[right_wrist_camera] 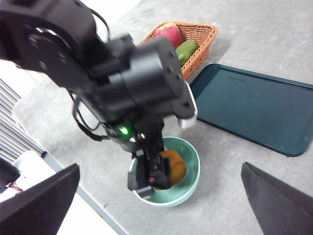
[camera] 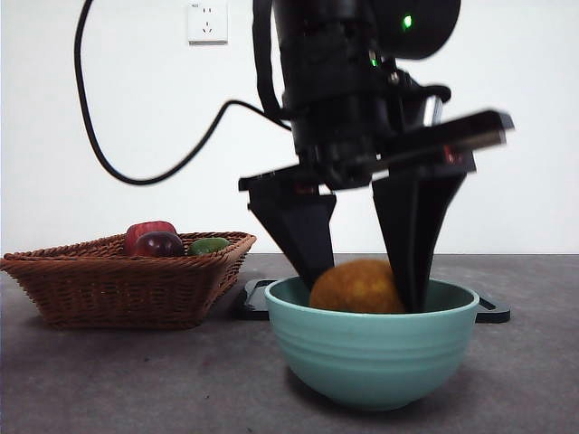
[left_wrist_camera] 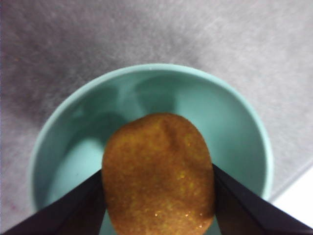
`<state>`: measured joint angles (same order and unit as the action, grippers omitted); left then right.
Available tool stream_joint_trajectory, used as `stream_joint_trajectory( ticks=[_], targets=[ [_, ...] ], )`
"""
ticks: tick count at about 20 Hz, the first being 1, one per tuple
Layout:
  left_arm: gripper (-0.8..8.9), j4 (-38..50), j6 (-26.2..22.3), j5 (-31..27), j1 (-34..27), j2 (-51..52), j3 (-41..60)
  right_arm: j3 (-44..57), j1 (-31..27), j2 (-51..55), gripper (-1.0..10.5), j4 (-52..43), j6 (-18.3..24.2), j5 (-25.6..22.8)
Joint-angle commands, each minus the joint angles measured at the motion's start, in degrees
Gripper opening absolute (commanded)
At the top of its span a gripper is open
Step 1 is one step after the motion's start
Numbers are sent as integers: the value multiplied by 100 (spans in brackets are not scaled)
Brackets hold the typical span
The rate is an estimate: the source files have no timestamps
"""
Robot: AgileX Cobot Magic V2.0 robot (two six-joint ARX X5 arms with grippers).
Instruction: Pick up the wifruite, put it on the bowl, pick up the plate, put it on desk
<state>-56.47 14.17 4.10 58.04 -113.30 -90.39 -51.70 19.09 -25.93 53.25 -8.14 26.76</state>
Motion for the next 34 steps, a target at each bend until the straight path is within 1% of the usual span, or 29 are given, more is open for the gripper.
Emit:
stream_joint_trajectory(
  ticks=[1,3,14,15,17,19,20,24,27,31,32,34],
  targets=[
    [271,76,-70,-35,85,-297,-116,-87,28,-15,568,-44,31,-20],
    [271,87,-144,-35,92,-376,-116,-87,28,-15,568,-44,31,-20],
    [291,74,-170,-35,85,-380,-175,-87,28,-15,568,-46,70,-17],
    [326,79,-170,-35,85,-378,-208,-87,28,-15,568,-46,70,-17],
    [442,59,-173,-35,85,-374,-282,-87,28,-15,568,-46,70,-13],
    [518,44,-188,-35,85,-374,-323,-87,28,-15,568,-44,70,2],
    [537,7,-199,-35,85,-374,-345,-87,28,-15,568,-44,70,7],
    [537,-278,-267,-79,85,-291,-619,-87,28,-15,568,-46,72,7],
    [537,-278,-258,-79,85,42,-695,-87,28,-15,568,-48,74,7],
    [537,-391,-205,-81,76,857,-695,-87,28,-15,568,-52,129,4],
    [551,-411,-144,-129,68,1141,-695,-87,28,-15,568,-52,138,2],
    [631,-444,-101,-284,68,1685,-695,-87,28,-15,568,-52,157,2]
  ],
)
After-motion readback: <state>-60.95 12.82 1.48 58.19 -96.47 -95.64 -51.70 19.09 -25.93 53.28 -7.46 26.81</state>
